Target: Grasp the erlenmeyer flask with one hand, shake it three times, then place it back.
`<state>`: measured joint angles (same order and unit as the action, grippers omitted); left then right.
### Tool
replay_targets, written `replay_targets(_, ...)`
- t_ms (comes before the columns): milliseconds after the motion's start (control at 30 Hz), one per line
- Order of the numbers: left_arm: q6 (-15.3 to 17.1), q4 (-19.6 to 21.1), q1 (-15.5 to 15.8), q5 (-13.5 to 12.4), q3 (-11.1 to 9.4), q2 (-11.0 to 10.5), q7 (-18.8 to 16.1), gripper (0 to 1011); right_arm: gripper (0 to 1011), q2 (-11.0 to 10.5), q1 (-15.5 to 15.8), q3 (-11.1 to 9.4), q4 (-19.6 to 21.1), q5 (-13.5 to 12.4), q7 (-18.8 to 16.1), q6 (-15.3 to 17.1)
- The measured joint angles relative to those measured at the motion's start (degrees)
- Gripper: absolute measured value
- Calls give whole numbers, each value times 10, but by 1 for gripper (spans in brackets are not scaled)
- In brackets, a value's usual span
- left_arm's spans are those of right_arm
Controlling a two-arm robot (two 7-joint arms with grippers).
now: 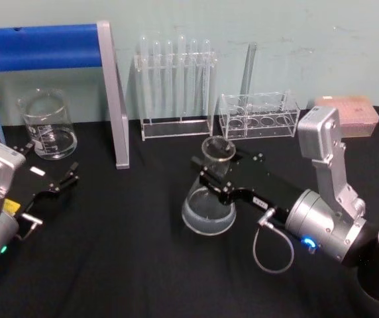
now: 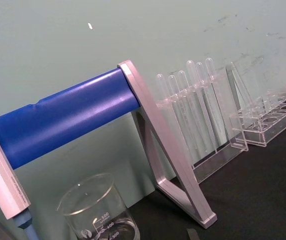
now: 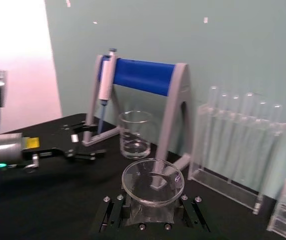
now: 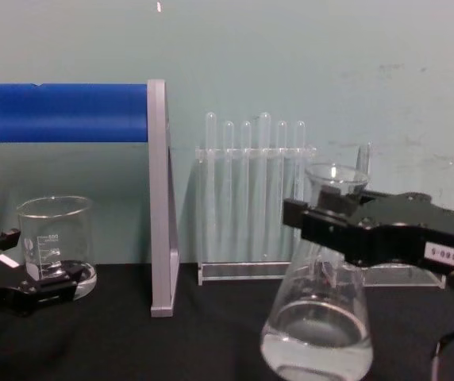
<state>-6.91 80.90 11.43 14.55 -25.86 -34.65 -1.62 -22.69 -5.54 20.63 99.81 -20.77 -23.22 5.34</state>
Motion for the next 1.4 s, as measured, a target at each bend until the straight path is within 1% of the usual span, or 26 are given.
replay_targets(33, 0, 0, 0, 0, 0, 0, 0, 1001, 453, 0, 0, 0, 0, 0, 0, 0)
replay_targets(200, 0, 0, 0, 0, 0, 0, 0, 1001, 453, -12, 7, 13, 14, -9, -9, -1)
replay_targets(467, 0, 0, 0, 0, 0, 0, 0, 1001, 453, -24, 9, 25, 21, -15, -14, -5)
replay_targets(733, 0, 0, 0, 0, 0, 0, 0, 1001, 453, -25, 3, 28, 14, -17, -6, -7)
replay_targets(867, 0, 0, 0, 0, 0, 0, 0, 1001, 453, -22, -4, 24, 3, -16, 4, -7)
replay_targets(1100, 0, 0, 0, 0, 0, 0, 0, 1001, 453, -11, -18, 10, -21, -9, 25, -9)
replay_targets(1267, 0, 0, 0, 0, 0, 0, 0, 1001, 453, 0, -32, -8, -43, -3, 45, -9)
replay_targets(1300, 0, 0, 0, 0, 0, 0, 0, 1001, 453, 0, -32, -8, -43, -3, 45, -9)
replay_targets(1400, 0, 0, 0, 0, 0, 0, 0, 1001, 453, 5, -38, -18, -54, 0, 55, -9)
